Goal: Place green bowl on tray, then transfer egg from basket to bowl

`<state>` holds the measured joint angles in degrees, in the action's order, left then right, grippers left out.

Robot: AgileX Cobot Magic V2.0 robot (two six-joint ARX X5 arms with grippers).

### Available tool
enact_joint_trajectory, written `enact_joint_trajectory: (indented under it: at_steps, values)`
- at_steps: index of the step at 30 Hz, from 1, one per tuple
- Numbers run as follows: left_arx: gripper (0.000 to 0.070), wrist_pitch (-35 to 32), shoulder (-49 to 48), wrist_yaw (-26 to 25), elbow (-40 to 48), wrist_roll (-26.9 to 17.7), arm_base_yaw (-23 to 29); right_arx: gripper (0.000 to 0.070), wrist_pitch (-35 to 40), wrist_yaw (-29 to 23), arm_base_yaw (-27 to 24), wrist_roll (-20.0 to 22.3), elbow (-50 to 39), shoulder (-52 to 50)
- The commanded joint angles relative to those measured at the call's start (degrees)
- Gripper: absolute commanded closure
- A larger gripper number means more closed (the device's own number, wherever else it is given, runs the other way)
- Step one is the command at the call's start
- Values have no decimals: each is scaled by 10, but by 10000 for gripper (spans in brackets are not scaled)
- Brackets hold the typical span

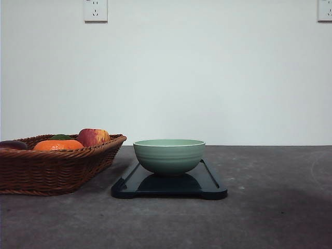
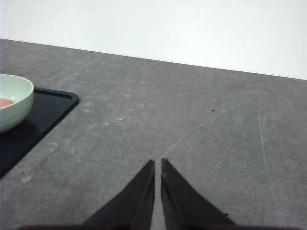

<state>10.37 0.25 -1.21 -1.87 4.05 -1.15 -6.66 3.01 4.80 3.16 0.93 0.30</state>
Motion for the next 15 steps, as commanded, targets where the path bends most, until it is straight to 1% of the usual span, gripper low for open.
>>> enact_joint_trajectory:
  at_steps: [1,15]
  values:
    - [700,4,0,2,11,1,0,685,7,0,-1,-6,-2,-1]
    - [700,4,0,2,11,1,0,685,7,0,-1,-6,-2,-1]
